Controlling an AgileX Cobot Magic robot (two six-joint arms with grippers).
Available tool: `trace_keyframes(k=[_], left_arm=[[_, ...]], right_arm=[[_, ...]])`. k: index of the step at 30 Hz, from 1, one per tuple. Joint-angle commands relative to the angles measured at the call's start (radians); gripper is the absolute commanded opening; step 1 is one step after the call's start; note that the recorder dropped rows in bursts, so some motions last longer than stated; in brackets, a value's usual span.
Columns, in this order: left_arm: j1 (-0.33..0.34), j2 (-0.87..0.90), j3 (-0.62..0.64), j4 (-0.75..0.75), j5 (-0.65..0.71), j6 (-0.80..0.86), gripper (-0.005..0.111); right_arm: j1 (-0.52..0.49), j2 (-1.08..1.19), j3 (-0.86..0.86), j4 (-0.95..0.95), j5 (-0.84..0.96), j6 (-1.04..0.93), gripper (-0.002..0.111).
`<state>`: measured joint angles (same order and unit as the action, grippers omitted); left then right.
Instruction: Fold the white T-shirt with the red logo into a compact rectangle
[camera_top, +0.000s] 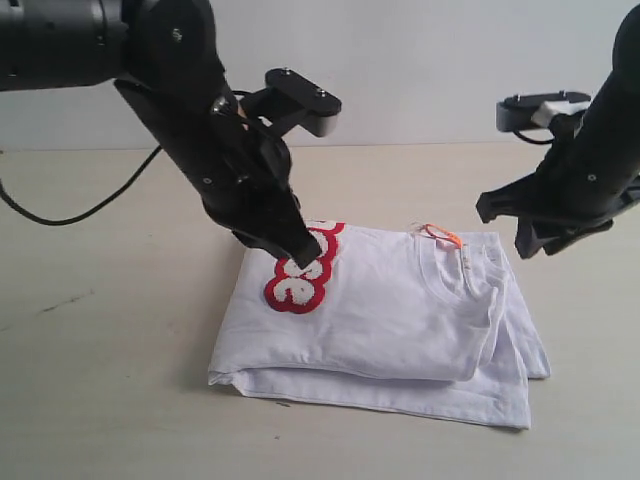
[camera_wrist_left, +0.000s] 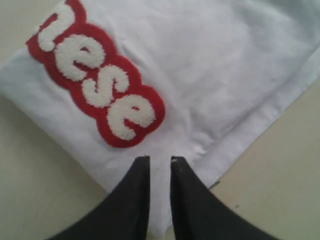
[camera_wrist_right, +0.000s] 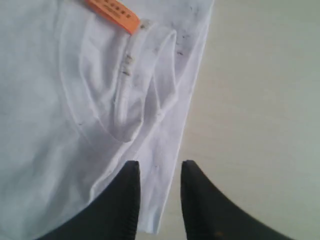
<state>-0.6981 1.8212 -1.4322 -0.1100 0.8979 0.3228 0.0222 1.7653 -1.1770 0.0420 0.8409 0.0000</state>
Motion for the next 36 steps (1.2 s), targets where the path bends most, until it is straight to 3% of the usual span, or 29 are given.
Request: trace_keyframes(k=[1, 9, 13, 34, 36], left_arm=[[0.045, -0.055, 0.064, 0.006, -0.025, -0.009, 0.017], [0.13, -0.131, 0.212, 0.017, -0.107, -0.007, 0.017], [0.142, -0.162, 0.231, 0.017, -0.143, -0.007, 0.017], [0.142, -0.188, 0.231, 0.025, -0.137, -0.013, 0.017], [0.156, -0.202, 0.242, 0.04, -0.191, -0.054, 0.017]], right_arm=[[-0.051, 0.11, 0.003, 0.006, -0.008, 0.0, 0.03], [-0.071, 0.232, -0.038, 0.281, 0.013, -0.189, 0.039], [-0.069, 0.237, -0.056, 0.404, 0.047, -0.288, 0.039], [-0.069, 0.238, -0.06, 0.376, 0.128, -0.259, 0.039], [-0.069, 0.236, -0.066, 0.376, 0.143, -0.259, 0.039]])
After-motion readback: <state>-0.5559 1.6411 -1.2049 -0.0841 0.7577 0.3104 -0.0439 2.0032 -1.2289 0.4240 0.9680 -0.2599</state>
